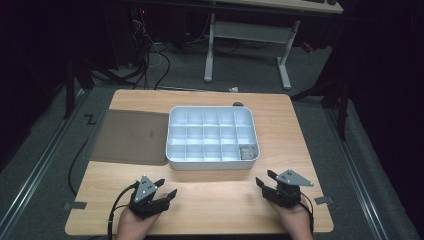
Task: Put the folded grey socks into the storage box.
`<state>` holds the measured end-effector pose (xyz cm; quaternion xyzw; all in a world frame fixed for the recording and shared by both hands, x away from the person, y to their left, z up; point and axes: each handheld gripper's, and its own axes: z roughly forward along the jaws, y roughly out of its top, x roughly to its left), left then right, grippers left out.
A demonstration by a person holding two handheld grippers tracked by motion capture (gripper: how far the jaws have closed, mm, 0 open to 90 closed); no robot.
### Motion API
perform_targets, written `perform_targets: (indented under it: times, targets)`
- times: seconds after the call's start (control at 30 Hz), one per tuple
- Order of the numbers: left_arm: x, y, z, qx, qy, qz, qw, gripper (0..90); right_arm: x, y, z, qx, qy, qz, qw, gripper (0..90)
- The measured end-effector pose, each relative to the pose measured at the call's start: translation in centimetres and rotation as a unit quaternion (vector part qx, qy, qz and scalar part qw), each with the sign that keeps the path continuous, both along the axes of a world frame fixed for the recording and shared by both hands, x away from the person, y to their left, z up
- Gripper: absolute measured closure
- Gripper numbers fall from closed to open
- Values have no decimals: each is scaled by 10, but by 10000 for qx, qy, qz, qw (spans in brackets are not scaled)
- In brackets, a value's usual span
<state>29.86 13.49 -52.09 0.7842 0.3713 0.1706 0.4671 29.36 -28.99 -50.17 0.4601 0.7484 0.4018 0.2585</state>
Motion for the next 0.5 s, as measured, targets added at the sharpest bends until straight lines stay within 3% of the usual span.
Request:
perform_targets:
  times: [0.03, 0.1, 0.17, 0.2, 0.23, 0.27, 0.3, 0.37, 0.43, 0.5]
  targets:
    - [1, -1, 0, 6, -5, 13, 10000, 412, -4, 3, -4, -19, 4, -12, 10000, 439]
    - [2, 0, 0, 35, 9, 74, 10000, 410, -18, 7, -12, -104, -225, -216, 9995, 449]
    - [3, 1, -1, -8, 95, 128, 9999, 410, -34, 9, -22, 242, -389, -621, 9970, 482]
    - [3, 1, -1, -14, 92, 146, 9998, 410, -36, 11, -22, 266, -208, -440, 9985, 474]
    - [2, 1, -2, 28, 84, 144, 9999, 410, -39, 14, -20, 92, -194, -271, 9994, 477]
    - [2, 1, -2, 69, 96, 139, 9998, 410, -41, 15, -19, 23, -321, -296, 9990, 483]
    - [3, 0, -2, 81, 103, 137, 9998, 409, -42, 14, -18, 159, -331, -294, 9989, 477]
    - [3, -1, -2, 57, 109, 127, 9998, 409, -39, 12, -21, 322, -189, -290, 9989, 470]
    - [2, -2, -2, 93, 113, 92, 9998, 408, -38, 11, -25, 206, -119, -284, 9993, 464]
    - [2, -1, -2, 82, 102, 69, 9999, 406, -37, 9, -25, 262, -76, -320, 9991, 458]
